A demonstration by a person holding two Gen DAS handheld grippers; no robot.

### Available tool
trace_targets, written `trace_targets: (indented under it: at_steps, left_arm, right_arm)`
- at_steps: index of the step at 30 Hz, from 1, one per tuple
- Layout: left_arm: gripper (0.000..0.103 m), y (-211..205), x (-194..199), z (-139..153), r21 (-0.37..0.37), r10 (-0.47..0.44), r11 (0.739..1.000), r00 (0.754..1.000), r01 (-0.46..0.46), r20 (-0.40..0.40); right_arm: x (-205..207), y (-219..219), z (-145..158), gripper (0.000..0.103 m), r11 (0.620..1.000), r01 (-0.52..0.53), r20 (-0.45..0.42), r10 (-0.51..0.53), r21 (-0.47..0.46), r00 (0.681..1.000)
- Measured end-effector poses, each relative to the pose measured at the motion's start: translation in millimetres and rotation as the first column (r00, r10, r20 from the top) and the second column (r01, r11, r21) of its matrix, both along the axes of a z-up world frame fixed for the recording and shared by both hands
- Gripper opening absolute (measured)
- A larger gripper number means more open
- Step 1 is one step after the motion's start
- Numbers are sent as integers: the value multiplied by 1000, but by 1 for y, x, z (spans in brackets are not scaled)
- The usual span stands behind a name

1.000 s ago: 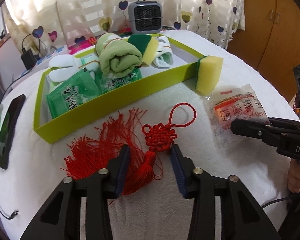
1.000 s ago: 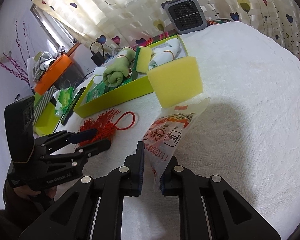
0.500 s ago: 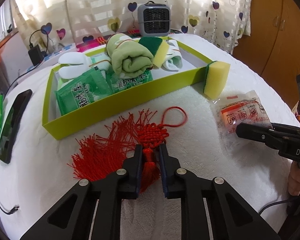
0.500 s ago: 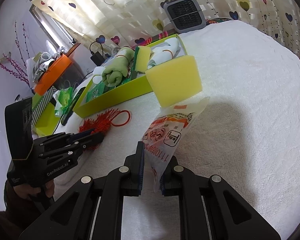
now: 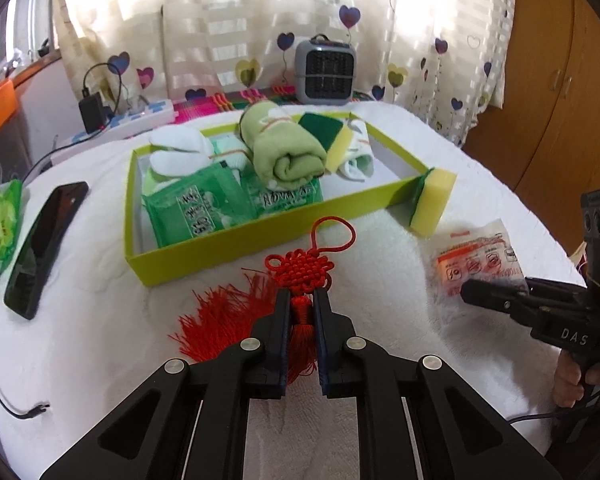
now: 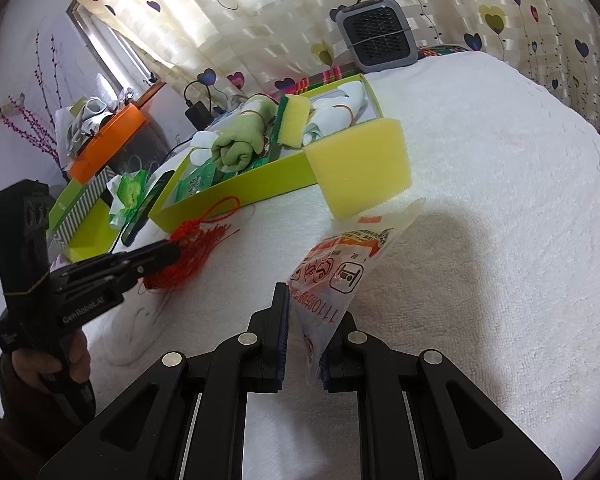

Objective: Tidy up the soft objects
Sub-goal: 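Carry the red tassel with the left tool while the right tool carries the bag over the box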

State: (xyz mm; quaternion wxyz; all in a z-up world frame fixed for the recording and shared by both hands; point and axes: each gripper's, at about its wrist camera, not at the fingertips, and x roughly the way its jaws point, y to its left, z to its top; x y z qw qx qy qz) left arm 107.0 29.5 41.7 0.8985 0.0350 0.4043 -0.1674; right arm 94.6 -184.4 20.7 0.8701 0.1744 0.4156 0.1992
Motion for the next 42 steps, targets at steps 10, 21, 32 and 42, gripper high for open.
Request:
trace_targets:
  at_steps: [10,21,32,42]
  left_arm:
    - [10,11,-5,20,-44,25,999,999,-24,36]
    - [10,16,-14,39,-89,34,996,997,-28,76]
    - [10,23,-15,64,-117,47,993,991,-32,129]
    - [10,32,8,83,-119,75,991,983,-56,166]
  right_arm:
    - [-6,1,15,13,1000,1,41,-1,-9,999]
    - [-19,-5,37,10,1000,16,120,-17,4,993]
    - [-17,-9,58,10,1000,28,170,-28,-2,985]
    - [12,-8,80,10,1000,12,208,-11,1,978]
